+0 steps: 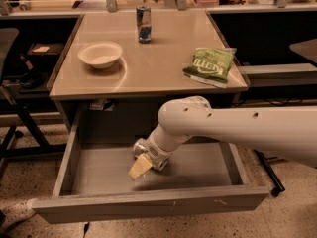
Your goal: Pick 7up can from top drawer and place on counter
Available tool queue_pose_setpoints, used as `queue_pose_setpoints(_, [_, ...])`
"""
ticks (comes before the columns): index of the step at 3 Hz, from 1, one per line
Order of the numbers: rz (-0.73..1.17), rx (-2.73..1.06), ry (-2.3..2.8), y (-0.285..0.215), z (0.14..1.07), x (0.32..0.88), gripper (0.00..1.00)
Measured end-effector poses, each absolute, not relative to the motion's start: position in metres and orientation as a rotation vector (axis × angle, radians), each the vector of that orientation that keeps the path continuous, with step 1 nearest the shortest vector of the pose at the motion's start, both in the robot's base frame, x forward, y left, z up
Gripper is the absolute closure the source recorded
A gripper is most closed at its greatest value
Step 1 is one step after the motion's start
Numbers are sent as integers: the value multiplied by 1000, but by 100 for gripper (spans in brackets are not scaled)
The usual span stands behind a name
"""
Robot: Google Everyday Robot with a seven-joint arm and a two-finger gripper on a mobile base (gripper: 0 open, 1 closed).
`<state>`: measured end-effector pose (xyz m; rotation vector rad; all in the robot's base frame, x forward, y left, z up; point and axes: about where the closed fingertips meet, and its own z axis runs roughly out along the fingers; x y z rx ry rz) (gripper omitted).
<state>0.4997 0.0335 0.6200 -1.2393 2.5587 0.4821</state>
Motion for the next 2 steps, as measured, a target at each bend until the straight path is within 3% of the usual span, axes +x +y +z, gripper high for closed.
queue_pose_setpoints(2, [482, -1239, 2559, 34, 620, 500, 65])
